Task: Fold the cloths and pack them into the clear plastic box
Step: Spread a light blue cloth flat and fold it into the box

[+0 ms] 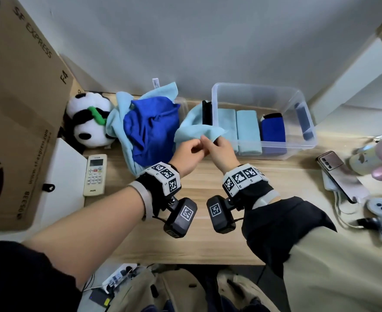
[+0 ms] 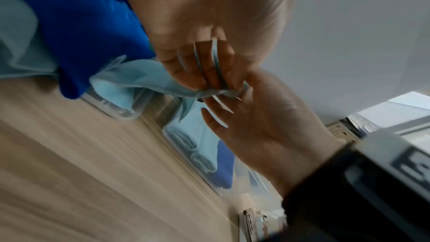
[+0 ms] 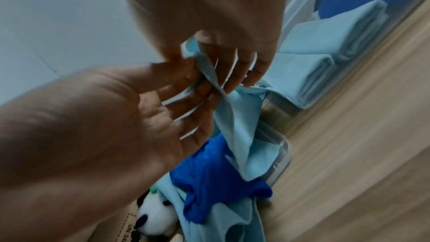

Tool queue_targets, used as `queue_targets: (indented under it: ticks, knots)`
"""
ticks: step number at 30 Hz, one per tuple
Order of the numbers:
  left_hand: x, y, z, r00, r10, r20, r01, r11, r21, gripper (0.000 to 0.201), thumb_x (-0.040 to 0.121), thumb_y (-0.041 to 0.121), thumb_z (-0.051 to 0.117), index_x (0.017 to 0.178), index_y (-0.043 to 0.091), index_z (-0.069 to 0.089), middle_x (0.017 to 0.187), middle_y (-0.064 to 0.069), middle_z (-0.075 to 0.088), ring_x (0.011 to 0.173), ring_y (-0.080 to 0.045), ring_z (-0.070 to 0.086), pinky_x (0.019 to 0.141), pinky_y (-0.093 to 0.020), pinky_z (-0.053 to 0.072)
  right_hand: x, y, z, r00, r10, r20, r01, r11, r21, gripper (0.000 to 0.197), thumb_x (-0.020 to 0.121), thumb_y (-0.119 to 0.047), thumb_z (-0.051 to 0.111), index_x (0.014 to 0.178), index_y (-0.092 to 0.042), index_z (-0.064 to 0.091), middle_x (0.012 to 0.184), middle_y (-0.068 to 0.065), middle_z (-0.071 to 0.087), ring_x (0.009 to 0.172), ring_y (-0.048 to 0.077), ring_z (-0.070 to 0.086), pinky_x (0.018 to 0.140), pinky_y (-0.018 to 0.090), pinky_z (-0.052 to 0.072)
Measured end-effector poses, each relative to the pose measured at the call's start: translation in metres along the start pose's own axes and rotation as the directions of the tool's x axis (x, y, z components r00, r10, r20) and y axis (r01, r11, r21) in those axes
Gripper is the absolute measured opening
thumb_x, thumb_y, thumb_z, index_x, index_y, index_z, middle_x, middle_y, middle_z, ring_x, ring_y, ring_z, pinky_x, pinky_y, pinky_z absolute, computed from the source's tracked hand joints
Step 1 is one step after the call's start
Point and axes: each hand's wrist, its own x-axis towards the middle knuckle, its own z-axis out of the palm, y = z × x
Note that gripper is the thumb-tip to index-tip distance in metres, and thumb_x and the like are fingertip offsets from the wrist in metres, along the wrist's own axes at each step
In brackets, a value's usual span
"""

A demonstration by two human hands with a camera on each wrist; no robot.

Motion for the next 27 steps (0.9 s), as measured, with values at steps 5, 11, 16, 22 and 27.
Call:
queue_targets:
  ticks: [5,11,16,22,27]
  knots:
    - [0.006,0.002,-0.018,0.985,-0.013,-0.172,0.003,0.998,-0.06,0.011,0.085,0.007,0.059,0.091,0.017,0.057,0.083,-0.001,0.059,0.078,-0.012,0.056,0.071,-0.021,0.048,-0.002,0.004,-0.024,0.985,-0.05,-0.162,0.036,0.995,-0.092,0.028,0.096,-0.021,0.046,0.11,-0.001,0.061,0.11,0.015,0.064,0.105,0.027,0.057,0.091,0.035,0.043]
    - [0.012,0.051,-0.019,0.993,0.09,-0.075,-0.1,0.984,-0.145,0.026,0.091,0.025,0.056,0.113,0.011,0.058,0.099,0.002,0.058,0.09,-0.007,0.055,0.074,-0.005,0.043,-0.028,-0.027,-0.051,0.972,-0.203,-0.116,0.212,0.975,0.069,0.017,0.094,-0.024,0.052,0.089,-0.01,0.061,0.085,0.002,0.064,0.082,0.014,0.061,0.076,0.027,0.049]
    - [0.004,0.093,0.003,0.942,-0.031,0.334,0.094,0.98,-0.174,0.032,0.09,0.05,0.049,0.094,0.019,0.058,0.08,0.002,0.056,0.056,-0.003,0.055,0.055,-0.012,0.044,-0.048,-0.044,-0.078,0.943,-0.315,-0.105,0.327,0.936,0.129,0.017,0.094,-0.016,0.053,0.084,-0.007,0.063,0.076,0.002,0.06,0.072,0.006,0.055,0.068,0.021,0.045]
    - [-0.004,0.098,0.023,0.886,0.014,0.463,0.103,0.969,-0.226,0.021,0.092,0.04,0.051,0.089,0.021,0.061,0.083,0.005,0.06,0.065,-0.005,0.058,0.062,-0.017,0.049,-0.063,-0.031,-0.112,0.958,-0.28,-0.063,0.287,0.948,0.138,0.021,0.094,-0.019,0.054,0.076,-0.011,0.063,0.072,0.002,0.057,0.065,0.008,0.052,0.06,0.019,0.042]
    - [-0.005,0.105,0.038,0.963,0.144,0.227,-0.051,0.927,-0.371,0.014,0.092,0.021,0.055,0.078,0.018,0.056,0.076,0.002,0.058,0.07,-0.007,0.056,0.077,-0.021,0.05,-0.067,-0.007,-0.137,0.971,-0.23,-0.068,0.228,0.973,-0.037,0.015,0.09,-0.027,0.06,0.08,-0.016,0.063,0.067,-0.009,0.065,0.057,0.0,0.058,0.059,0.016,0.043]
